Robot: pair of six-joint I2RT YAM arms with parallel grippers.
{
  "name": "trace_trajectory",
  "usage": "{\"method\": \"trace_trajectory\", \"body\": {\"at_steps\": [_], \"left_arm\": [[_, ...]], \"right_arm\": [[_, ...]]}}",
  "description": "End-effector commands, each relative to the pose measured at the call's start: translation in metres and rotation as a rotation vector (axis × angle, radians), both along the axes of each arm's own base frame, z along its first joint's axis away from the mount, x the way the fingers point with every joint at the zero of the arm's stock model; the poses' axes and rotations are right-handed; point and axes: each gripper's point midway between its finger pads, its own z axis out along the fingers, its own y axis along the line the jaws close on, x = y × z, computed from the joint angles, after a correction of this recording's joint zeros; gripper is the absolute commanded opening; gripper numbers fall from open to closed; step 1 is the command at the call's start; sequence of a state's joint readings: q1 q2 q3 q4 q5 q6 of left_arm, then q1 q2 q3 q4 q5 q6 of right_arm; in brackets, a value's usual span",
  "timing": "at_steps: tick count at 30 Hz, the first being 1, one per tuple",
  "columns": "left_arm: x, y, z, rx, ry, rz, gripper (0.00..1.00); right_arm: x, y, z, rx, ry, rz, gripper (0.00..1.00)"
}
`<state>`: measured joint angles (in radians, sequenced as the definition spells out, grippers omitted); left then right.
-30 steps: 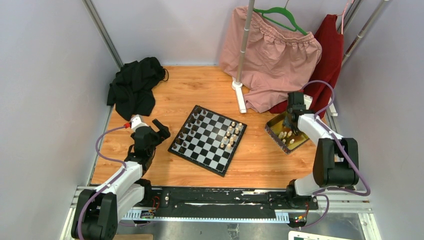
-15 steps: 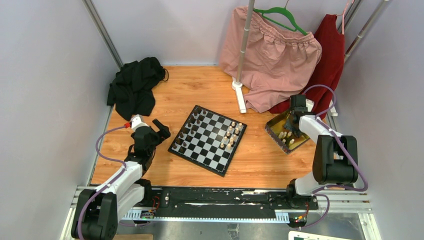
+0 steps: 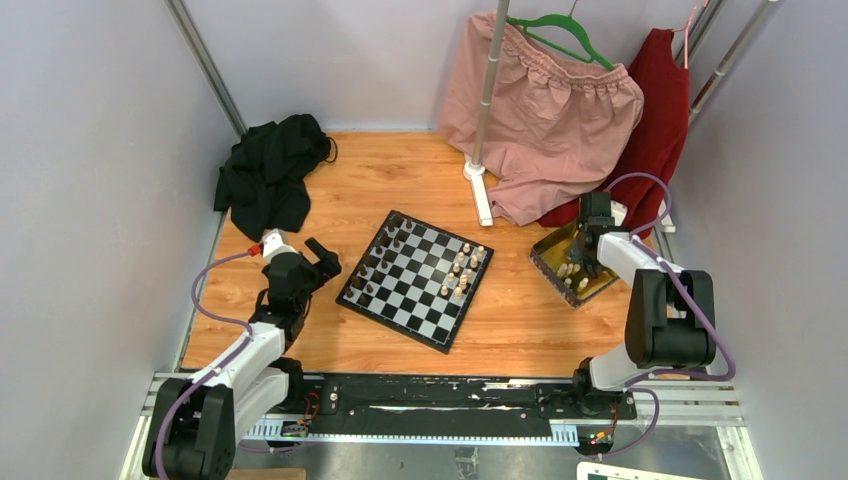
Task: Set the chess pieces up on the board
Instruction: Pick up the chess piece from the storage box, then place the chess piece on the chessboard.
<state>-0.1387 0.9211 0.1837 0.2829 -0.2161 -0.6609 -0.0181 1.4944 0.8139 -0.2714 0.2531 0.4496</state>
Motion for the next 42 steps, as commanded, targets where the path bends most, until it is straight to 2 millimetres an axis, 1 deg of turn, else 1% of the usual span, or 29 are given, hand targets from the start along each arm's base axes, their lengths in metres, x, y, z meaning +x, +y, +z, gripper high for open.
{"method": "trace_trajectory", "body": {"at_steps": [1,6,12,14,17,18,22,24,28,32,36,39,40,42], "left_arm": [[0.003,0.001,0.004,0.009,-0.020,-0.005,1.00],[0.003,0.001,0.003,0.010,-0.018,-0.004,1.00],[0.003,0.001,0.003,0.012,-0.018,-0.002,1.00],[0.003,0.001,0.003,0.012,-0.019,-0.002,1.00],[0.003,0.002,0.003,0.014,-0.019,0.000,1.00],[0.003,0.002,0.003,0.013,-0.018,0.000,1.00],[0.004,0.002,0.004,0.014,-0.020,0.001,1.00],[0.004,0.002,0.004,0.015,-0.020,0.002,1.00],[0.003,0.003,0.003,0.016,-0.018,0.003,1.00],[0.003,0.003,0.004,0.017,-0.021,0.003,1.00],[0.003,0.003,0.004,0.017,-0.022,0.004,1.00],[0.003,0.002,0.004,0.018,-0.019,0.003,1.00],[0.003,0.002,0.004,0.017,-0.019,0.003,1.00],[0.003,0.002,0.004,0.017,-0.021,0.003,1.00]], "right_arm": [[-0.004,-0.002,-0.002,0.012,0.003,-0.015,0.00],[-0.001,-0.002,0.012,0.012,-0.049,-0.016,0.00],[0.005,-0.001,0.039,0.012,-0.127,-0.001,0.00],[0.007,0.002,0.048,0.017,-0.152,0.017,0.00],[0.010,0.010,0.063,0.015,-0.186,0.056,0.00],[0.011,0.016,0.068,0.015,-0.198,0.077,0.00],[0.015,0.054,0.085,0.025,-0.225,0.232,0.00],[0.015,0.079,0.093,0.013,-0.220,0.332,0.00],[0.012,0.137,0.105,-0.015,-0.213,0.547,0.00],[0.004,0.198,0.120,-0.011,-0.224,0.758,0.00],[-0.015,0.250,0.118,-0.015,-0.185,0.936,0.00],[-0.033,0.283,0.108,-0.026,-0.143,1.045,0.00],[-0.041,0.296,0.105,-0.028,-0.133,1.088,0.00],[-0.054,0.314,0.100,-0.038,-0.115,1.149,0.00]]}}
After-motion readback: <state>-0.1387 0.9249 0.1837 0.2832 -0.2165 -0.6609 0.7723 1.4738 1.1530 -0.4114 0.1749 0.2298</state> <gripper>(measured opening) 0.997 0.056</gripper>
